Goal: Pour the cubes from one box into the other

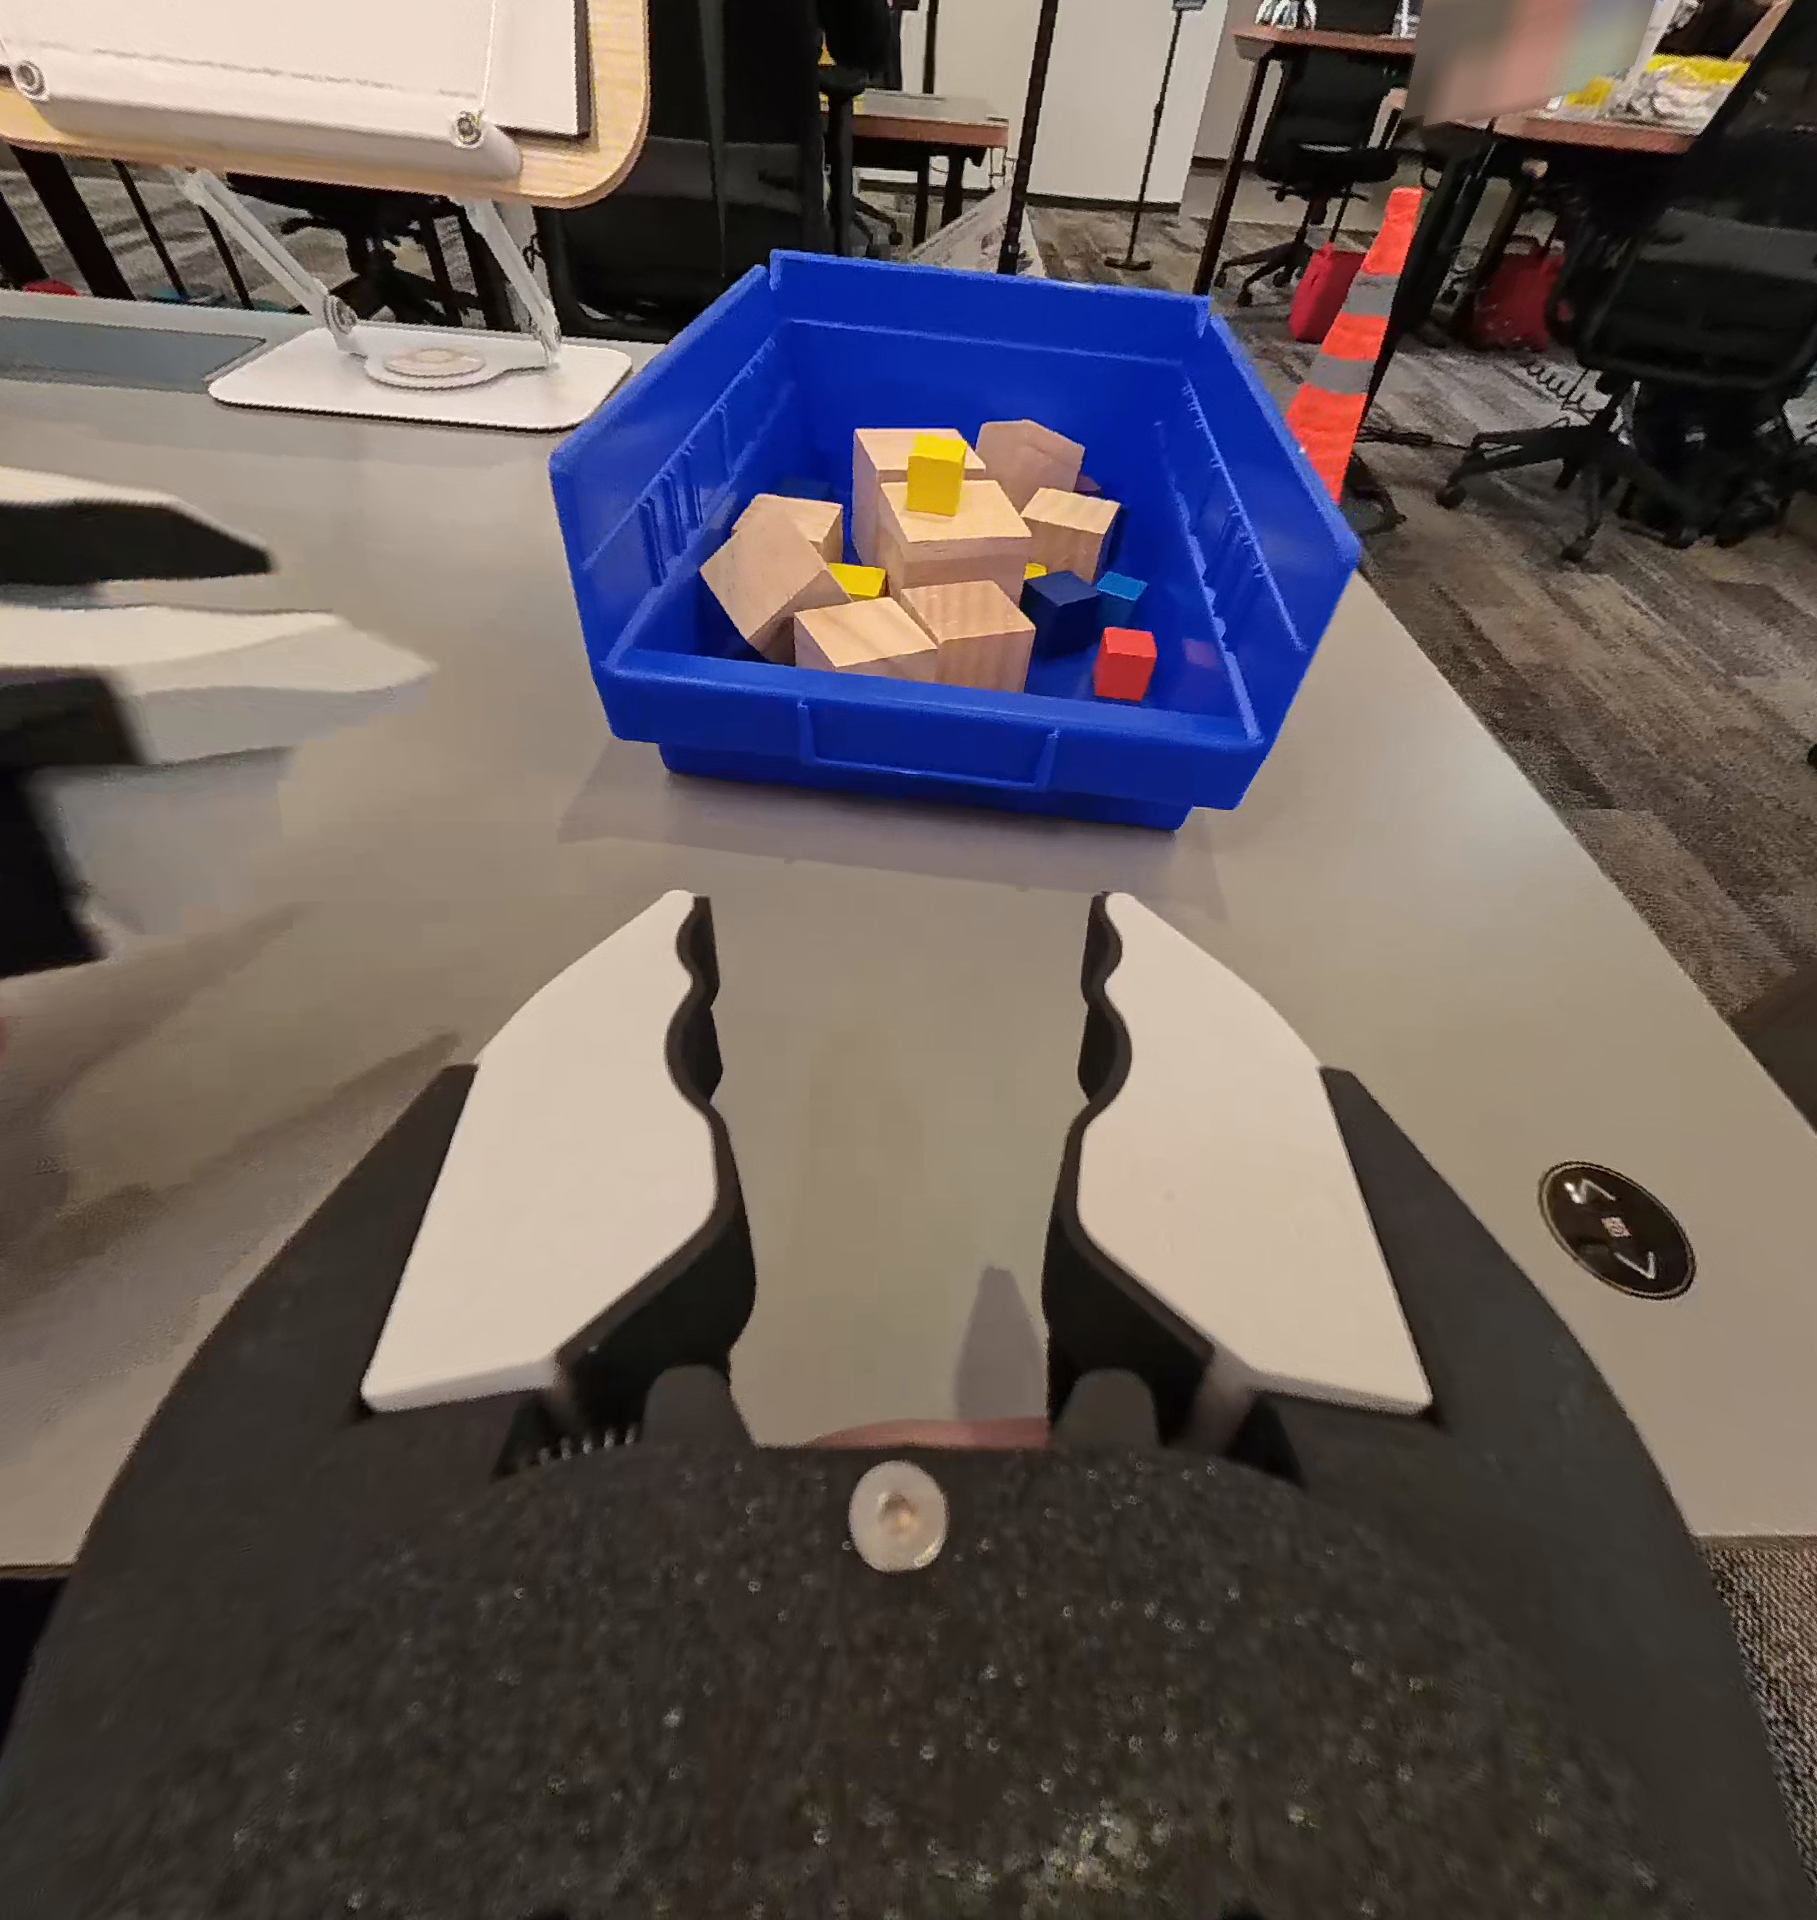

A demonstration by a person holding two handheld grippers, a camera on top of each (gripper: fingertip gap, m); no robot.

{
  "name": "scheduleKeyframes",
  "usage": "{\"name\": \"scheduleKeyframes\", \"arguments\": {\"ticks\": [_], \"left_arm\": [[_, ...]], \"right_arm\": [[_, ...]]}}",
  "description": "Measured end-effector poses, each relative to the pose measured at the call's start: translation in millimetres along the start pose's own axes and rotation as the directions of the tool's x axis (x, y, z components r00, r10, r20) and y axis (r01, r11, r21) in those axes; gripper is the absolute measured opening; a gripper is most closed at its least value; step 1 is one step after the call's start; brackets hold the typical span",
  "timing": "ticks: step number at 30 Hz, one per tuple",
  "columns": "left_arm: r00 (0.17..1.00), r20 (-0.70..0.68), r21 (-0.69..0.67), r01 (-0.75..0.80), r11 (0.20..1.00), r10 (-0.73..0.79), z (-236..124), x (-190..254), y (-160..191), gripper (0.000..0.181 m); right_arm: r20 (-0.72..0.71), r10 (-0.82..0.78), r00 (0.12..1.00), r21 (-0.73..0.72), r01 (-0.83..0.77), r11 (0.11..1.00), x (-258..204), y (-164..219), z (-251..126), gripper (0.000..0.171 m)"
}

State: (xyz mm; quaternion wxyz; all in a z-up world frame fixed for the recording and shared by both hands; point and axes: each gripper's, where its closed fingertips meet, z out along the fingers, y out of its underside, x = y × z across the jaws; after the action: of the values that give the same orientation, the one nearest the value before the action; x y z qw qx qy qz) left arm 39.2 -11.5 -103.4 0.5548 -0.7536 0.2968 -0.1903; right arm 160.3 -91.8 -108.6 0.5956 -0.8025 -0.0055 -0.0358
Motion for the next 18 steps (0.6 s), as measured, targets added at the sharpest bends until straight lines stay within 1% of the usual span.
{"name": "scheduleKeyframes", "arguments": {"ticks": [3,6,7,9,10,11,12,13,15,17,18], "left_arm": [[0.998,0.054,-0.020,0.017,1.000,-0.016,34,-5,-7,0.067],[0.994,0.084,-0.041,0.077,0.996,-0.073,62,-14,-13,0.068],[0.992,0.079,-0.049,0.104,0.993,-0.100,71,-14,-15,0.070],[0.989,0.066,-0.093,0.139,0.986,-0.133,91,-12,-12,0.067],[0.988,0.062,-0.130,0.149,0.980,-0.142,99,-10,-8,0.060],[0.986,0.065,-0.162,0.161,0.974,-0.152,105,-10,-2,0.044],[0.983,0.071,-0.178,0.177,0.968,-0.167,109,-10,2,0.032],[0.981,0.071,-0.175,0.192,0.966,-0.182,110,-11,3,0.030],[0.975,0.090,-0.169,0.218,0.961,-0.205,108,-16,4,0.021],[0.968,0.145,-0.179,0.229,0.957,-0.204,104,-26,5,0.015],[0.964,0.167,-0.182,0.235,0.955,-0.206,101,-31,6,0.013]], "right_arm": [[-0.004,0.003,1.000,0.002,-0.003,1.000,4,-1,1,0.067],[0.005,0.017,1.000,-0.014,-0.017,1.000,4,4,5,0.067],[0.011,0.022,1.000,-0.022,-0.022,1.000,4,6,6,0.068],[0.015,0.027,1.000,-0.033,-0.026,0.999,3,8,10,0.068],[0.012,0.024,1.000,-0.036,-0.023,0.999,3,8,12,0.068],[0.001,0.019,1.000,-0.041,-0.019,0.999,5,9,15,0.068],[-0.019,0.014,1.000,-0.046,-0.015,0.999,9,10,18,0.068],[-0.038,0.008,0.999,-0.054,-0.010,0.998,14,12,22,0.068],[-0.073,0.042,0.996,-0.081,-0.047,0.996,24,14,36,0.067],[-0.101,0.152,0.983,-0.115,-0.163,0.980,35,8,56,0.068],[-0.109,0.205,0.973,-0.096,-0.215,0.972,40,1,65,0.066]]}}
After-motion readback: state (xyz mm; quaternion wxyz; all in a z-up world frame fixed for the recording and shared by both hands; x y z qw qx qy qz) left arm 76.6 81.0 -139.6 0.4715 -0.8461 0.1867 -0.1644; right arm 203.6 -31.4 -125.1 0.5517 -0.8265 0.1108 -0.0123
